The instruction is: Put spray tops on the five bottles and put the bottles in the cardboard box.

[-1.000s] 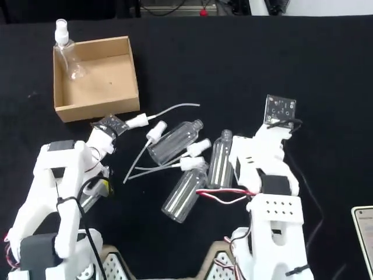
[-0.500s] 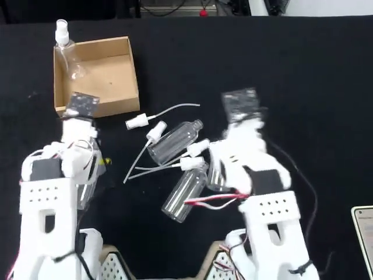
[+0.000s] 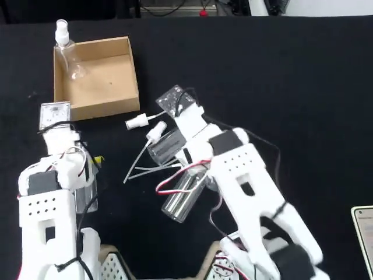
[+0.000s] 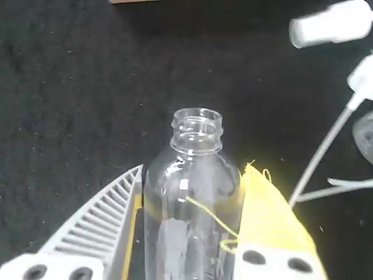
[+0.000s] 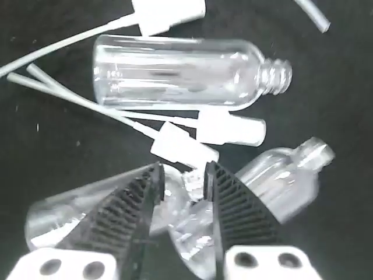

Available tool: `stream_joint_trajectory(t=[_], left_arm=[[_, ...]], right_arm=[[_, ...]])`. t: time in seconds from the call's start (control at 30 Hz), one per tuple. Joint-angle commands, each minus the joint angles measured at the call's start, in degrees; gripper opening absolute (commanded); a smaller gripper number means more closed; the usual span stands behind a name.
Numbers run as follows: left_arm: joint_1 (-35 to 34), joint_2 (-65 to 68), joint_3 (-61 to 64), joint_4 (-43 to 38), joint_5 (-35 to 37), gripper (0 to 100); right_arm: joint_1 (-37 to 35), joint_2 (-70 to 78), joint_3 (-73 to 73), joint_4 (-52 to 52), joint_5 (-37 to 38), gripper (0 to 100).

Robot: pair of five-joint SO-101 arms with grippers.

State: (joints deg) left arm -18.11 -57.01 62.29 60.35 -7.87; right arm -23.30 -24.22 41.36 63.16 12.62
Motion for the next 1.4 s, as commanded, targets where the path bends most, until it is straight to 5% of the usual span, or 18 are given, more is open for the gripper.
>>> stream_joint_trajectory(t=[0.0, 0.1, 0.3, 0.57, 0.77, 1.0, 1.37], left_arm=[[-1.45, -1.05, 1.45, -4.57, 0.62, 19], [-1.27, -1.05, 1.8, -5.1, 0.97, 19], [-2.24, -1.05, 1.8, -4.66, 2.29, 19], [-9.36, -1.05, 0.92, -4.66, 5.01, 19], [-9.45, -1.05, 0.84, -4.66, 5.1, 19], [-9.63, -1.05, 0.66, -4.66, 5.01, 19], [-9.63, -1.05, 0.75, -4.66, 5.01, 19]], right_arm=[[1.41, 3.82, -3.47, -5.01, -14.42, 11.3], [1.76, 5.32, -4.62, -7.65, -18.81, 11.3], [-8.97, 5.85, -11.47, -7.3, -9.58, 11.3], [-9.76, 18.15, -20.44, -18.11, -9.58, 11.6], [-9.67, 31.96, -30.2, -19.6, -8.18, 24.5], [-9.85, 43.12, -41.45, -14.68, 9.67, 26.4], [-10.46, 53.93, -50.42, -9.76, 21.8, 26.5]])
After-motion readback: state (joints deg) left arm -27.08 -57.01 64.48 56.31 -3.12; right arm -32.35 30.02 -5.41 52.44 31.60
